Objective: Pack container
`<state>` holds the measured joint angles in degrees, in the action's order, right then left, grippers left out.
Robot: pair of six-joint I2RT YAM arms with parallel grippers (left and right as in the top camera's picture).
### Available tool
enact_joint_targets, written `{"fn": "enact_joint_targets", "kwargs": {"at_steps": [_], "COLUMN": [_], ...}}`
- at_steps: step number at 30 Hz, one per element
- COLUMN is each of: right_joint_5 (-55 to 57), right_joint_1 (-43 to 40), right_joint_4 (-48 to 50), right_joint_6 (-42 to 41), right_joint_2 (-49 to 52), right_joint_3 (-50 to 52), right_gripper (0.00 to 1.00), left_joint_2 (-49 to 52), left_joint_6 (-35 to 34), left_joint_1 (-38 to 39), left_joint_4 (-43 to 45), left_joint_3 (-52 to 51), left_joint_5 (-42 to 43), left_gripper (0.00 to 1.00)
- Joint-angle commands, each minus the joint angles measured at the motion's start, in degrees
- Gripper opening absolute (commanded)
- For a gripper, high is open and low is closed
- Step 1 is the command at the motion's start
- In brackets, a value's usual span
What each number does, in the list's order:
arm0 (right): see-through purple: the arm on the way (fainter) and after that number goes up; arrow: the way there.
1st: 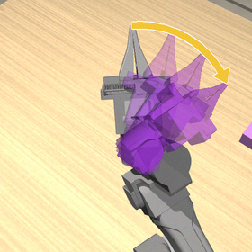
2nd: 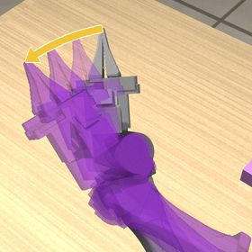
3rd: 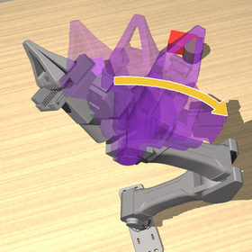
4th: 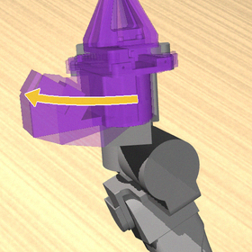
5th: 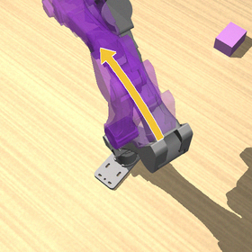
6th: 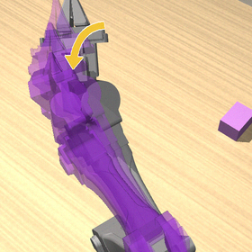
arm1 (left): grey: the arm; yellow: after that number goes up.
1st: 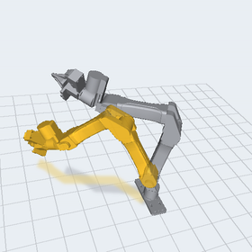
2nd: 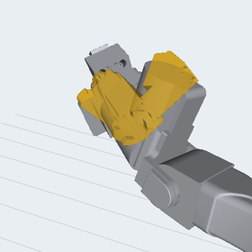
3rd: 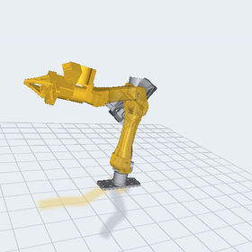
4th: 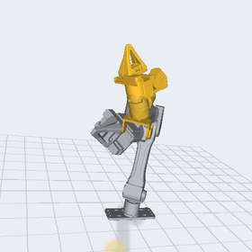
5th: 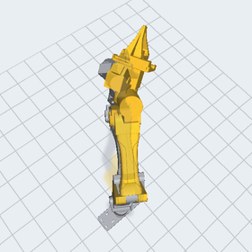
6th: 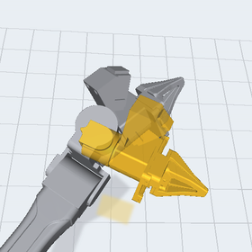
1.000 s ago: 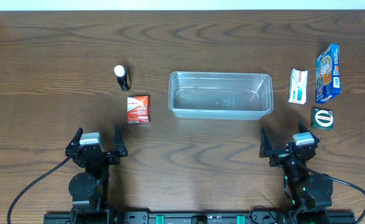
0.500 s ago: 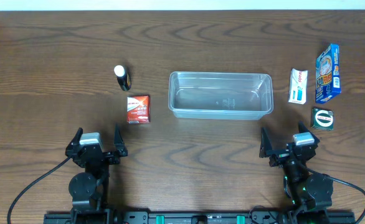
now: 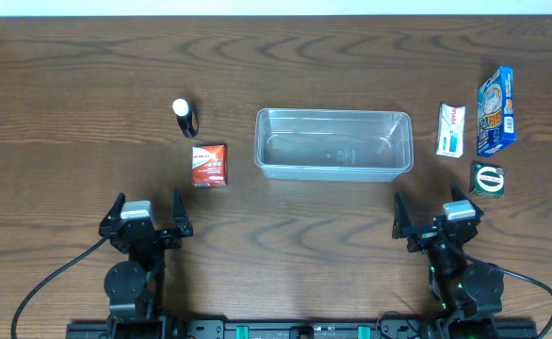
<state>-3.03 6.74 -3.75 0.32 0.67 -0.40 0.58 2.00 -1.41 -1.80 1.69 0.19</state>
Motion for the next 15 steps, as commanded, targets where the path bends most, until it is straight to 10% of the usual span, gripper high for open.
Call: {"fn": "enact_joint_targets", "kwargs": {"at_steps": [1,15], "right_joint_5": [-0.2,-0.2], "right_joint_1": [-1.1,-1.1], "right_joint_4": [-0.2,-0.2], "right_joint_6": [0.6,0.6], "right_joint_2": [-0.3,-0.3], "right_joint_3": [0.1,0.1], "right_gripper": [0.99,0.99], "left_joint_2": [-0.3,11.4], "left_joint_6": [0.8,1.1], "left_joint_1": [-0.2,-0.2], "left_joint_4": [3.8,8.0], "left_joint_3": [-1.4,16.5], "left_joint_5": [3.2,11.2], "left_gripper": [0.98,0.98]}}
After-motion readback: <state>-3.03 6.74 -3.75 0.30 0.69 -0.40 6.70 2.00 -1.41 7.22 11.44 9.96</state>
